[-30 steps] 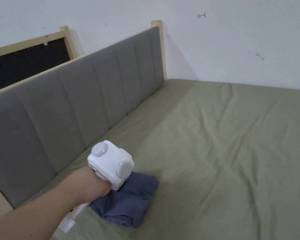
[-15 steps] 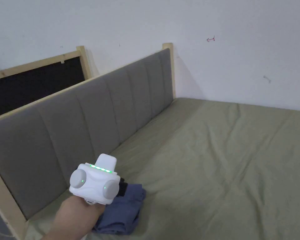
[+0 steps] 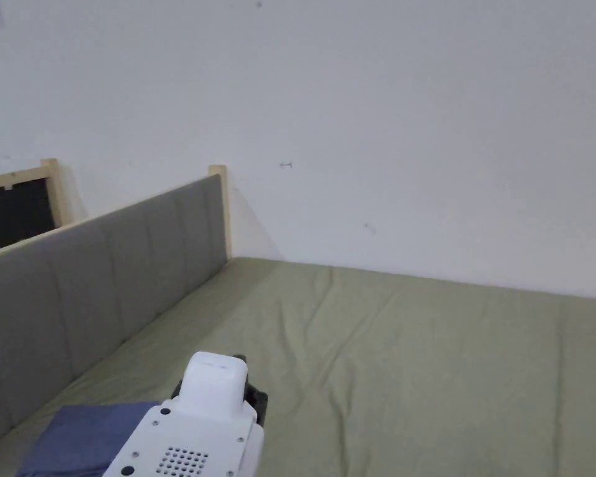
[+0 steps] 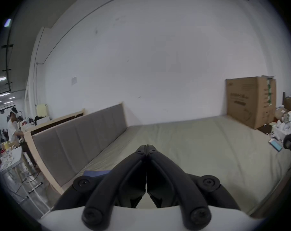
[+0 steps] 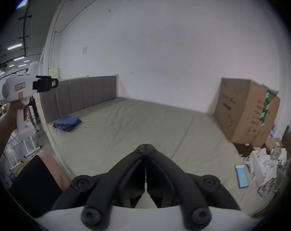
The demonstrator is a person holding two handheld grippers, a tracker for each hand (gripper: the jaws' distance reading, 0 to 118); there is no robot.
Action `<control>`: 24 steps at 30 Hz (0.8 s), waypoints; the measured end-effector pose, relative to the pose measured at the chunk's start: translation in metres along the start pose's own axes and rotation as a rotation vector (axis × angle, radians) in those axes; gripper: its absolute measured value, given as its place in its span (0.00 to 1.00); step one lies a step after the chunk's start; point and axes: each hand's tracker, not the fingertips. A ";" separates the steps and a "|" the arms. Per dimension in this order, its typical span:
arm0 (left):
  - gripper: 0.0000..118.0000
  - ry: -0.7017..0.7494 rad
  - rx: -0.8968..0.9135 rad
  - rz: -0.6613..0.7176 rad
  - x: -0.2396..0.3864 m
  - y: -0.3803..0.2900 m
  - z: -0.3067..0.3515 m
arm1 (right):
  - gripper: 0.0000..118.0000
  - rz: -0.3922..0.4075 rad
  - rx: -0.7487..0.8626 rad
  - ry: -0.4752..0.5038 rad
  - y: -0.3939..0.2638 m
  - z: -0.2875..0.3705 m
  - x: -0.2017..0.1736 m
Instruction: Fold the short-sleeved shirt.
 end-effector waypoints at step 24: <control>0.00 -0.122 0.027 0.126 0.105 -0.007 0.050 | 0.00 -0.084 0.116 -0.326 -0.015 0.041 0.035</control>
